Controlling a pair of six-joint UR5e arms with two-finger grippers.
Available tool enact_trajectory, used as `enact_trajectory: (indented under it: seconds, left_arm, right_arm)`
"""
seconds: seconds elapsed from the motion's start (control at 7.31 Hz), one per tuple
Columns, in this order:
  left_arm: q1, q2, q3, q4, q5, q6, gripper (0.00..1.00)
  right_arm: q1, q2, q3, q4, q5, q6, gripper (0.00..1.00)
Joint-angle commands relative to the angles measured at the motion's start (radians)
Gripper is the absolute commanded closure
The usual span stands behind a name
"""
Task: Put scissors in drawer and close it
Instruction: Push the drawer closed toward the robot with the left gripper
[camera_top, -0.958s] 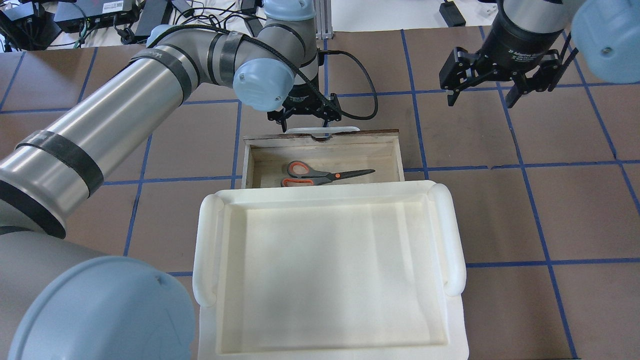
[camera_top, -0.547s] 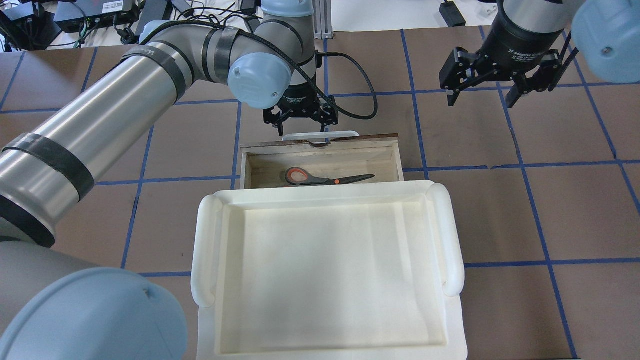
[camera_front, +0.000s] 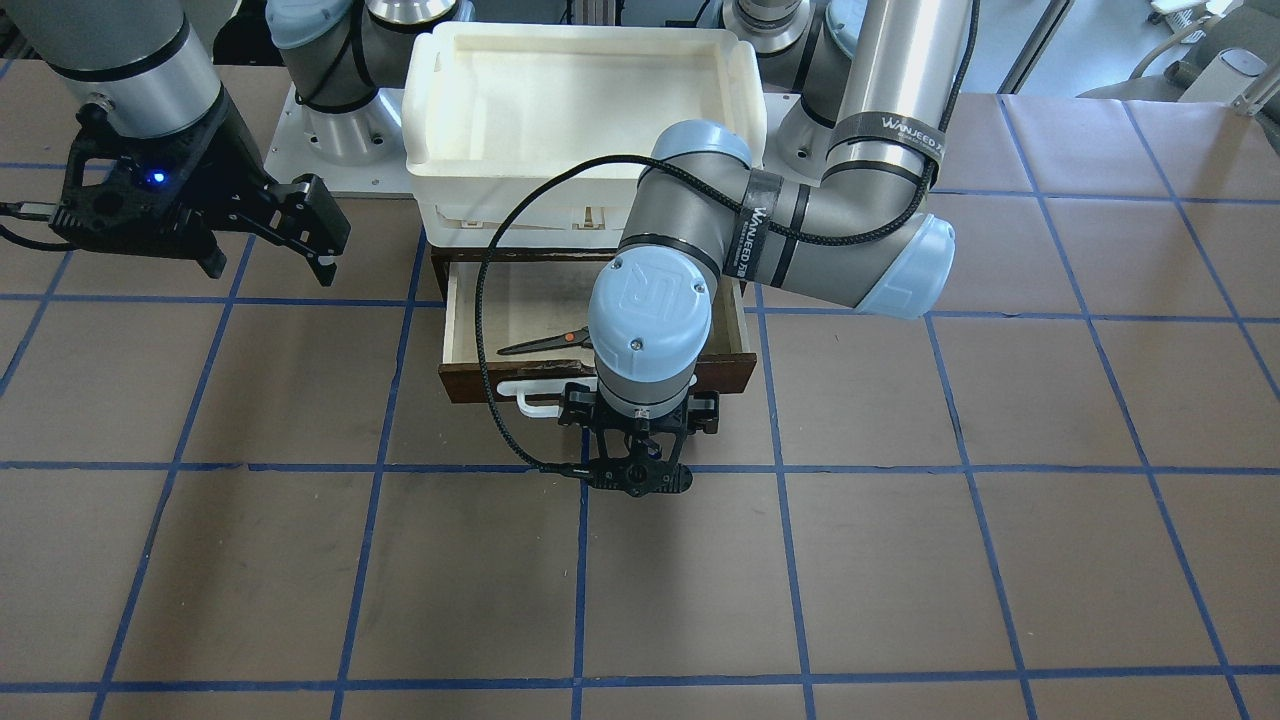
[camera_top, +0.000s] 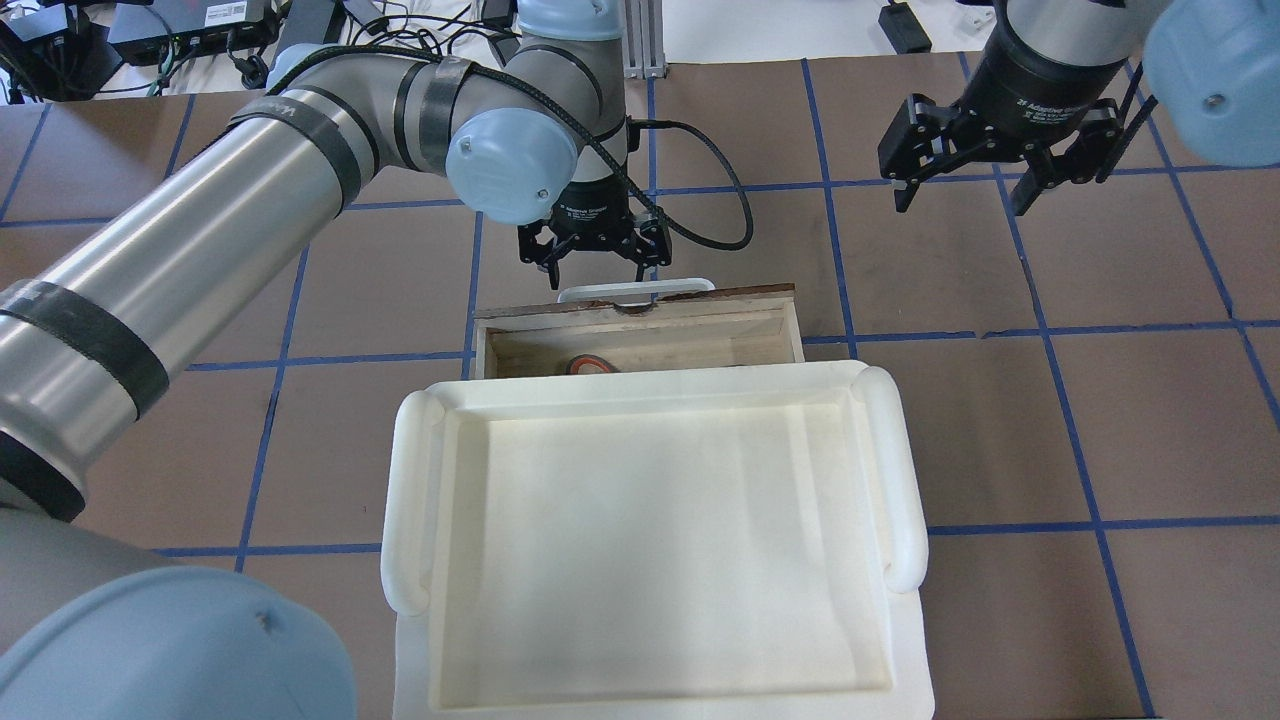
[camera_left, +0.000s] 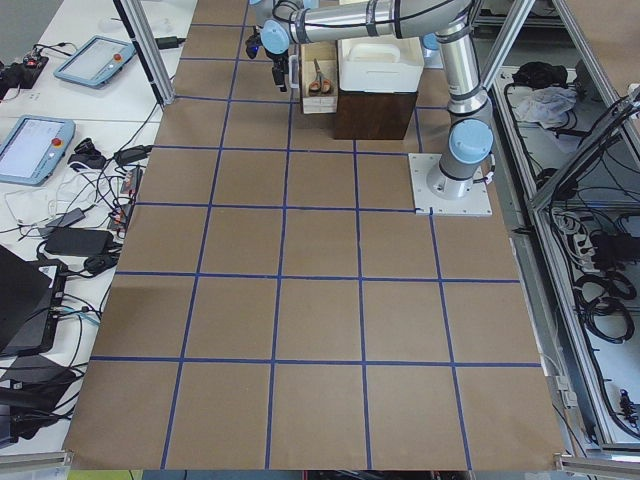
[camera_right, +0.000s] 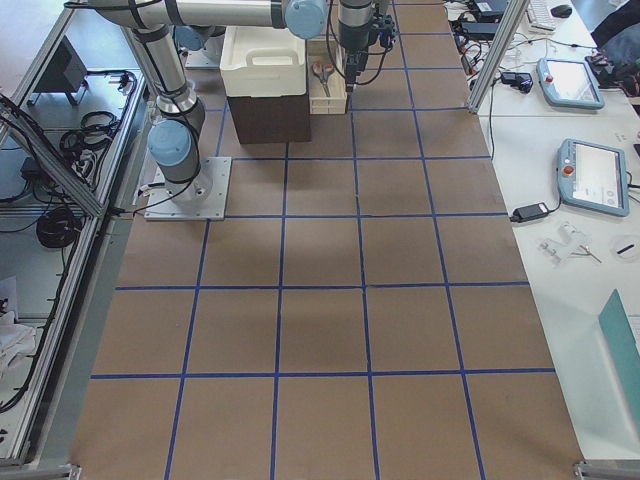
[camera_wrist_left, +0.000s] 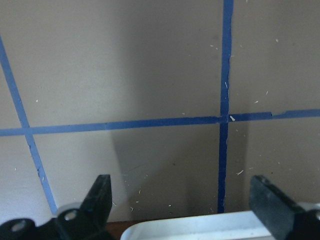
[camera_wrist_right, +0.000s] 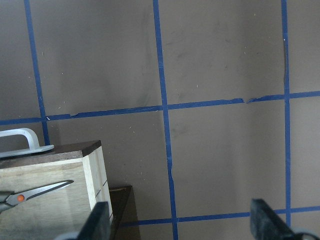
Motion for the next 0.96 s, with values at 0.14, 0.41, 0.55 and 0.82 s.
enact_trajectory:
  seconds: [0.14,0.41,0.55,0.82]
  left_arm:
    - [0.0,0.044,-0.062,-0.001,-0.003,0.002,0.0]
    - [0.0,0.064,-0.085,-0.004,-0.005,0.002,0.0]
    - [-0.002,0.083,-0.085,-0.053,-0.006,0.005,0.0]
    - [-0.002,0.088,-0.085,-0.067,-0.008,0.006,0.0]
  right_arm:
    - [-0.003,0.001,0.0,-0.001,-0.019,-0.001,0.0]
    - [-0.003,0.001,0.0,-0.001,-0.022,0.0,0.0]
    - [-0.003,0.001,0.0,-0.004,-0.014,-0.003,0.0]
    - [-0.003,0.001,0.0,-0.011,-0.016,-0.004,0.0]
